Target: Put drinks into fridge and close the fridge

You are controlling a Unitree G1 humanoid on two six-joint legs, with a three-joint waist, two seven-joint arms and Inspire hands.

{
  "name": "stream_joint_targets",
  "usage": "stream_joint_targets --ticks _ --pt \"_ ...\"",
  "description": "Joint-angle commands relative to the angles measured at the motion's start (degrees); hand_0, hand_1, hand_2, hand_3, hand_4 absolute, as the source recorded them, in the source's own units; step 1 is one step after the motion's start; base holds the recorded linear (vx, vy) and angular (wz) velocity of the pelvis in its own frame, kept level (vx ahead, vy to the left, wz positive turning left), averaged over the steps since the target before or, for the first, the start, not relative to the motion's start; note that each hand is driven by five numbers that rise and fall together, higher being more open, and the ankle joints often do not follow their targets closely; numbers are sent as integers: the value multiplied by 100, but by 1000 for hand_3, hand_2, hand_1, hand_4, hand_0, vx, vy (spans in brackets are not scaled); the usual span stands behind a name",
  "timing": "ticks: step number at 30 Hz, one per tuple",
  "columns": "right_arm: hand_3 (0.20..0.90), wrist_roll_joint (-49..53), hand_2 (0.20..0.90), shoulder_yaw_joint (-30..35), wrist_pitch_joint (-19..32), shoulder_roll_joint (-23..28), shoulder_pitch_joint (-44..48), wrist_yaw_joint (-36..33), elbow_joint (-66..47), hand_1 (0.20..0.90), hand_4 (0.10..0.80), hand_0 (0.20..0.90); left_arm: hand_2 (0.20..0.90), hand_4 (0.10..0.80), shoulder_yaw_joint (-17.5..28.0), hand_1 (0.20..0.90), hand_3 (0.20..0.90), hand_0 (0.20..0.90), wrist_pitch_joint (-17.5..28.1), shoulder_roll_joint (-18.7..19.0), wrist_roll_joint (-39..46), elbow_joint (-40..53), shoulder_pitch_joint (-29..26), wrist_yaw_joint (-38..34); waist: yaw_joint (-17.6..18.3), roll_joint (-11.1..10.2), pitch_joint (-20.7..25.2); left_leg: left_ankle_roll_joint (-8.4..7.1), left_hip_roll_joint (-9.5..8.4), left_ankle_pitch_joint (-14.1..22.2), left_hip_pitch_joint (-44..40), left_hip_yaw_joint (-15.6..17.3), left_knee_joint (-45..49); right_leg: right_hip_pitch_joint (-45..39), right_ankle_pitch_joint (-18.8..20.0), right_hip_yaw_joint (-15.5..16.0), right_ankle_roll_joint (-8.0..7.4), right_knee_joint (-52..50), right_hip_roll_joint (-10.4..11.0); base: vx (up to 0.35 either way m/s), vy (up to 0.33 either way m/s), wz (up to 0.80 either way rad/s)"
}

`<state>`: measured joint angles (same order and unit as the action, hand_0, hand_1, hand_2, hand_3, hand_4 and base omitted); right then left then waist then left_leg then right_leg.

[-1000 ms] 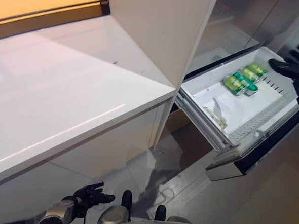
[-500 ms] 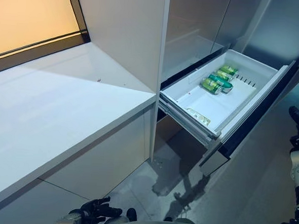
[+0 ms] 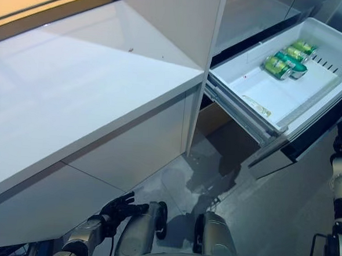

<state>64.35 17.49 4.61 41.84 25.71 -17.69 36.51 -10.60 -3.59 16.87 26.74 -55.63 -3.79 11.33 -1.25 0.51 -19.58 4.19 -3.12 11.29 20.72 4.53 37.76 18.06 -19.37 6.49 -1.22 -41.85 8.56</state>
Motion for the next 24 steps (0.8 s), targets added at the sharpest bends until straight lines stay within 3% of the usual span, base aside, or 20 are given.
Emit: stream_joint_targets --ticks 1,3,15,24 --pt "900 -46 900 -498 -99 253 855 739 -87 900 800 900 900 800 -277 900 900 900 -121 67 -84 -64 515 -358 -316 -4 -110 220 -248 770 -347 -89 -53 -52 78 474 449 -129 -6 68 32 2" --pt "900 -148 900 -611 -199 243 956 935 -51 900 800 900 900 800 -248 900 900 900 -119 63 -63 -34 554 -346 -352 14 -130 179 -270 863 -368 -147 -46 -50 -56 414 412 -200 -31 74 20 4" --pt "900 -542 900 -1619 -887 23 1758 2175 207 900 800 900 900 800 -197 900 900 900 -89 202 126 334 677 -185 -753 132 -325 4 -260 390 -97 -354 -301 183 -22 646 408 -405 12 27 -26 6" --pt "900 -952 900 -1910 -1053 89 2057 2303 507 900 800 900 900 800 -102 900 900 900 -57 344 95 435 849 -18 -1014 210 -359 -63 -296 280 -11 -643 -260 104 -135 821 488 -578 38 92 -58 24"
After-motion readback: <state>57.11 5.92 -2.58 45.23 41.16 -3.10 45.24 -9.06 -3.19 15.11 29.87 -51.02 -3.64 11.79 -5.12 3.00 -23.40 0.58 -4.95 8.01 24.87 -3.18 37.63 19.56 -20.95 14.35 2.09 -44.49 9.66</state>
